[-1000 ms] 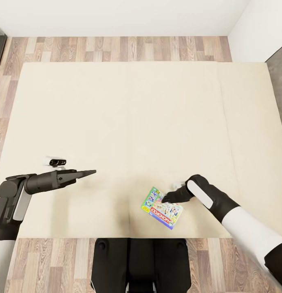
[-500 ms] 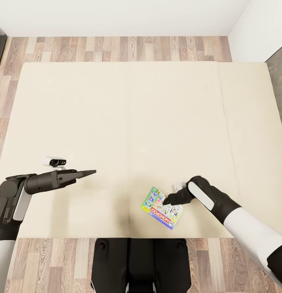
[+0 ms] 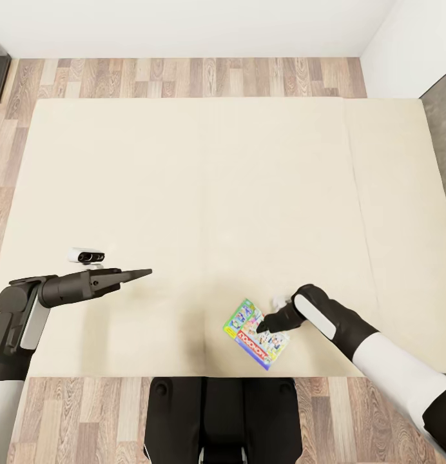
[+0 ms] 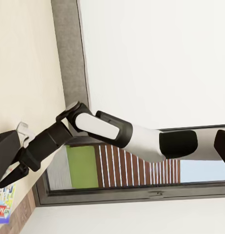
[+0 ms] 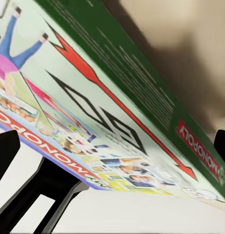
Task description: Put all the toys in the child's room - the three board games (two on the bed and one on the table), the two jigsaw puzzles on the table, and the tennis ball on the table - inside the toy box on the table in the child's room.
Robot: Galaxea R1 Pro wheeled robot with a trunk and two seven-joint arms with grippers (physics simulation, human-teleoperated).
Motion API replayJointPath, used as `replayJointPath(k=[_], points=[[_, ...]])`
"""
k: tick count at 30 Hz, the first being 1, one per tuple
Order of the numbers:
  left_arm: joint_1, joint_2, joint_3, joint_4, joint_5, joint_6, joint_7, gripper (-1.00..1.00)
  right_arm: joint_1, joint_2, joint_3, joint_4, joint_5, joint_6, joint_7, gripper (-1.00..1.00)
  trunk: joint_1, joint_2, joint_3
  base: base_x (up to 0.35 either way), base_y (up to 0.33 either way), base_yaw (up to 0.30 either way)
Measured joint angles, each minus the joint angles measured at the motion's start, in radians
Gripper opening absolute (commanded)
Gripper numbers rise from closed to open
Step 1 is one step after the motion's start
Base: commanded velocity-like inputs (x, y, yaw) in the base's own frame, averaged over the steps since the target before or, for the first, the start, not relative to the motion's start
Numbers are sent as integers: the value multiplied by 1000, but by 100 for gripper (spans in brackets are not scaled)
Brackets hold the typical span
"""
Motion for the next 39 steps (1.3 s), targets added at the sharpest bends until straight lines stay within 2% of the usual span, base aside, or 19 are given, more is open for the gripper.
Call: replayJointPath(k=[30,34,39], points=[[0,1,1,0,0,1,0,100,34,0,12,-1,3,0,2,100,0,0,0,0,0,0],[0,1,0,0,0,1,0,100,44,0,37,-2,1,0,15,100,0,0,0,0,0,0],[0,1,0,0,0,2,0,100,48,-1,58,-19,-4,0,68,100,0,0,0,0,0,0]])
